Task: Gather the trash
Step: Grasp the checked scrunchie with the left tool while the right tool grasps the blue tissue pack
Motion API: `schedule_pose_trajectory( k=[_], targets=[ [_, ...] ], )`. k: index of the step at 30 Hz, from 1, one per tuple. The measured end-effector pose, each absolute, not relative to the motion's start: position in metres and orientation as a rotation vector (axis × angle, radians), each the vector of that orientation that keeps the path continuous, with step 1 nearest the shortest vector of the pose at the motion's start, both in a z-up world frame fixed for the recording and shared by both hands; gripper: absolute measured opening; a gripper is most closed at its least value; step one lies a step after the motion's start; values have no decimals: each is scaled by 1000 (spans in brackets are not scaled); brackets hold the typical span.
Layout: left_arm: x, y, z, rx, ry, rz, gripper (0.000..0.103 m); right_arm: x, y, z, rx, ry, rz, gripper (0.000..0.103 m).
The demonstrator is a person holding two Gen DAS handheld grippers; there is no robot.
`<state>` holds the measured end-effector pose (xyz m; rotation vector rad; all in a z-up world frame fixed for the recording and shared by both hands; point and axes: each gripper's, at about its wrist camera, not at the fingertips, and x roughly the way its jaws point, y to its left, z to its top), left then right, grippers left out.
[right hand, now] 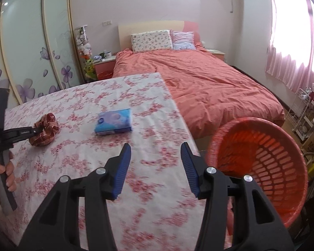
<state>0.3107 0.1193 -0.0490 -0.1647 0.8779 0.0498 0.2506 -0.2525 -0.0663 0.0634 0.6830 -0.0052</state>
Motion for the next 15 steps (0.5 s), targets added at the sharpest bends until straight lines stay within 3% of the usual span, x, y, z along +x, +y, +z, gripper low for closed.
schedule_pose_trajectory(
  k=[13, 15],
  targets=[
    [284, 154, -24, -139, 807, 63, 13, 305, -193, -85, 97, 762, 55, 56],
    [283, 155, -25, -143, 809, 56, 13, 314, -189, -86, 109, 768, 37, 65]
  ],
)
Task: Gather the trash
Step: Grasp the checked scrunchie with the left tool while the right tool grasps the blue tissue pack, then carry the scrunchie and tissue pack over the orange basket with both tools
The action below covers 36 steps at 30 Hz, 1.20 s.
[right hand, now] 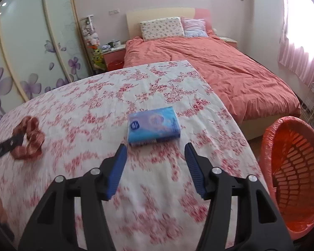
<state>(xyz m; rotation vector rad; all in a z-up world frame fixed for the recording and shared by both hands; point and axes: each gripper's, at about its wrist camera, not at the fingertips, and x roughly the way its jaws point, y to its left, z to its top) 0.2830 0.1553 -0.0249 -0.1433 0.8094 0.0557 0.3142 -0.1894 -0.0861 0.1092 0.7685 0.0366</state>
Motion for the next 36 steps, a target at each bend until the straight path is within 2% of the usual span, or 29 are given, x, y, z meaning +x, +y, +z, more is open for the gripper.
schedule_pose_trajectory(
  k=[3, 9, 14, 15, 16, 36],
  targets=[
    [282, 156, -26, -147, 811, 46, 13, 335, -187, -91, 152, 793, 10, 80],
    [282, 155, -28, -157, 817, 26, 13, 368, -181, -104, 110, 844, -31, 90],
    [285, 153, -32, -167, 830, 14, 13, 387, -169, -114, 7, 900, -39, 89],
    [285, 152, -32, -168, 831, 12, 13, 388, -167, -116, -17, 901, -45, 77],
    [285, 151, -32, -168, 832, 11, 13, 388, -166, -117, -36, 901, -36, 73],
    [252, 90, -4, -124, 785, -84, 13, 259, -210, -46, 30, 682, -35, 72]
  ],
)
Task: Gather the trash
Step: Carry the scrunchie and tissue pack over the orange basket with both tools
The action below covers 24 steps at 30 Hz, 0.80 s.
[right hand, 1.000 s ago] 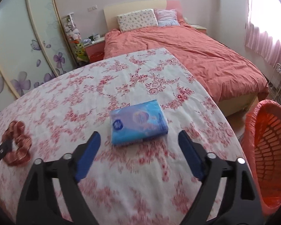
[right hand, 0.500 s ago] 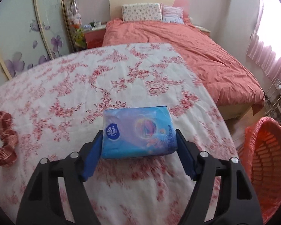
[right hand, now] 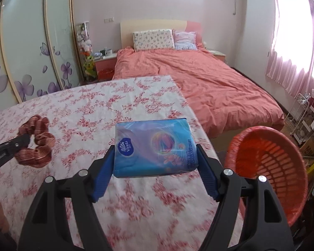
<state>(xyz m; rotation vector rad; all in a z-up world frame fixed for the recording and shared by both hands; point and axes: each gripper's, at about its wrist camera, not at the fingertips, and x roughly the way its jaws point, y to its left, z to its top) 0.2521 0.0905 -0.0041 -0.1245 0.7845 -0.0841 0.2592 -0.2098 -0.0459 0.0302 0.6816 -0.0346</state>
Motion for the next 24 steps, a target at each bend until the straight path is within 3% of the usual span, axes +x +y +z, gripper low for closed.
schedule_pose_trajectory(
  k=[24],
  targets=[
    [221, 5, 8, -40, 765, -210, 13, 179, -270, -25, 85, 585, -141, 72]
  ],
)
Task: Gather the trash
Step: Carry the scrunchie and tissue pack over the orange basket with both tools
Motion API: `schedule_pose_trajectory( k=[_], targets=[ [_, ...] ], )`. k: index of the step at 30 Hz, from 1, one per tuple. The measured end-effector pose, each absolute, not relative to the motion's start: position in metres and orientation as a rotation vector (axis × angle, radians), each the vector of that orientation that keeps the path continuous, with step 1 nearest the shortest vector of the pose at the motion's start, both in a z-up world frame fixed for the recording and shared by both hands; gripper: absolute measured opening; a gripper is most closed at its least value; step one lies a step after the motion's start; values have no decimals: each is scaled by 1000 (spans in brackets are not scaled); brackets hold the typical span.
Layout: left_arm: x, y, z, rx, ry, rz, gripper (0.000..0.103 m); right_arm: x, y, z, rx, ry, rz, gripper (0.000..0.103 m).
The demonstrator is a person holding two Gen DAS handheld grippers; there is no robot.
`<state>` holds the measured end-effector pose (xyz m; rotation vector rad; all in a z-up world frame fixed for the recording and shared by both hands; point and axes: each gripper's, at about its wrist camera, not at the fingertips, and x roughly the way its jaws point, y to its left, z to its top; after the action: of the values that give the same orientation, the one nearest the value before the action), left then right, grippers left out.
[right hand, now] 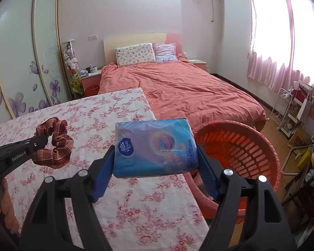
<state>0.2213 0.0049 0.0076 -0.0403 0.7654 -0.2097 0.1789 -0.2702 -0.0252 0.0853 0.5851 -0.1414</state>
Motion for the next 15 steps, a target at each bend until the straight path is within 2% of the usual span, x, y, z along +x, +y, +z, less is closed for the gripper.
schedule_pose_trajectory(
  k=[15],
  targets=[
    [202, -65, 14, 39, 720, -315, 13, 143, -323, -20, 151, 506, -254, 72]
  ],
)
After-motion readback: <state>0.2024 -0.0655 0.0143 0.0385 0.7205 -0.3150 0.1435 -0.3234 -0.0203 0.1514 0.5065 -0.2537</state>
